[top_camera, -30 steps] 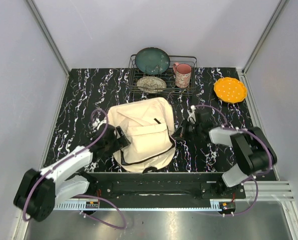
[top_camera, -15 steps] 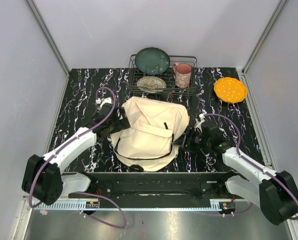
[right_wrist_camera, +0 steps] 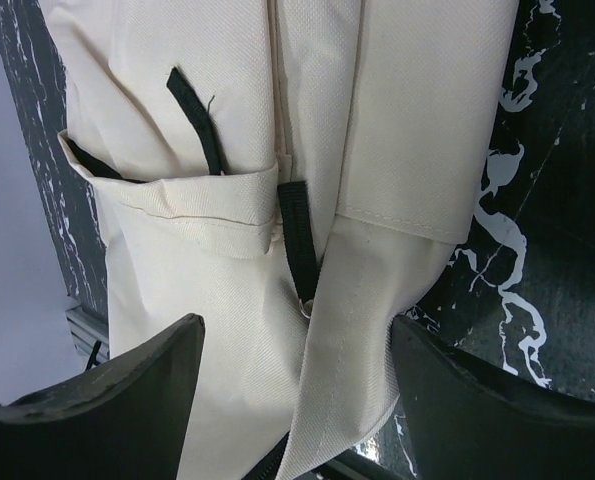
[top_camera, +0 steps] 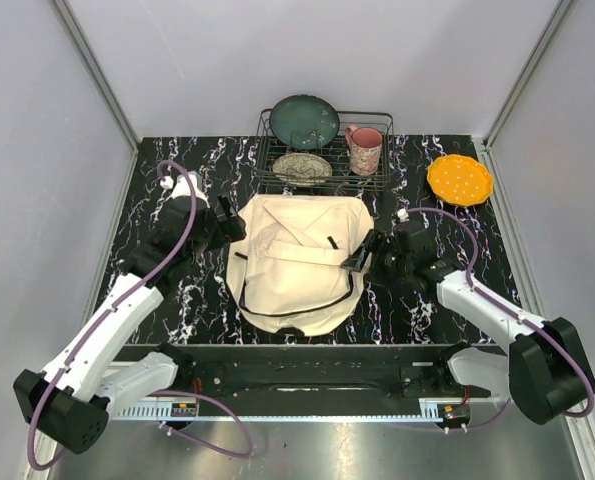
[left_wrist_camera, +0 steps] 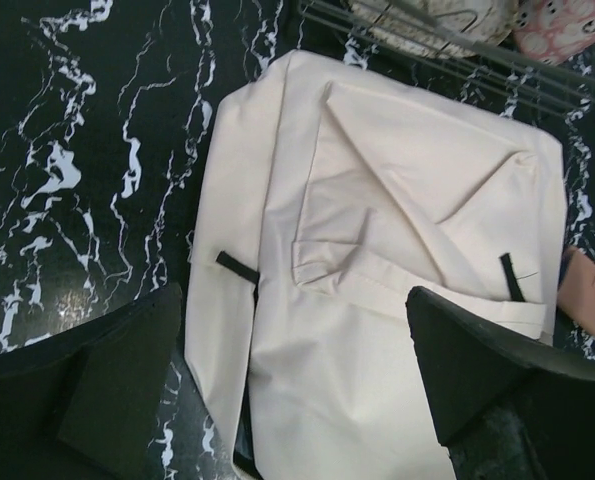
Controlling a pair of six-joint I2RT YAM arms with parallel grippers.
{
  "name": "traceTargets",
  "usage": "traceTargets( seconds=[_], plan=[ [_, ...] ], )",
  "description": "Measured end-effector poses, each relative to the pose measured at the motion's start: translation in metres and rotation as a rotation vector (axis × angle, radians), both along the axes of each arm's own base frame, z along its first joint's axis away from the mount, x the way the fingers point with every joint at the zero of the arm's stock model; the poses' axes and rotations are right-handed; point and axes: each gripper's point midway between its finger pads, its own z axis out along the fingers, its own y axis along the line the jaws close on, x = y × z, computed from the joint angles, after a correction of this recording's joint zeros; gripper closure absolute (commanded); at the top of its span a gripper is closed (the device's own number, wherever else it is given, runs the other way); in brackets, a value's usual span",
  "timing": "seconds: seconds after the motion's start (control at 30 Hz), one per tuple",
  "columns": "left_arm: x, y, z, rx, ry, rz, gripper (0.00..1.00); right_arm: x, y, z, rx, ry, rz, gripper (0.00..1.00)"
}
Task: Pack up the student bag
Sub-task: Adjust the student bag at the center of the board.
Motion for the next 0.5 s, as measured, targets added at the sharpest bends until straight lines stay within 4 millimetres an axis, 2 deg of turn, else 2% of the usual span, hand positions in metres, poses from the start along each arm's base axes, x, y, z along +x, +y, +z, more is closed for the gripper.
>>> traceTargets(
  seconds=[0.1,0.3,0.5],
  plan=[
    [0.005,-0.006,0.010,-0.014,-0.017,-0.019,0.01,0.002,0.001,0.001,-0.002,0.007,0.002,0.12],
    [0.012,-0.025,0.009,-0.046,0.018,-0.087,0.01,0.002,0.001,0.008,-0.010,0.017,0.002,0.02],
    [0.004,-0.038,0.013,-0.105,0.031,-0.147,0.01,0.000,-0.006,0.035,-0.028,-0.022,-0.014,0.00]
  ],
)
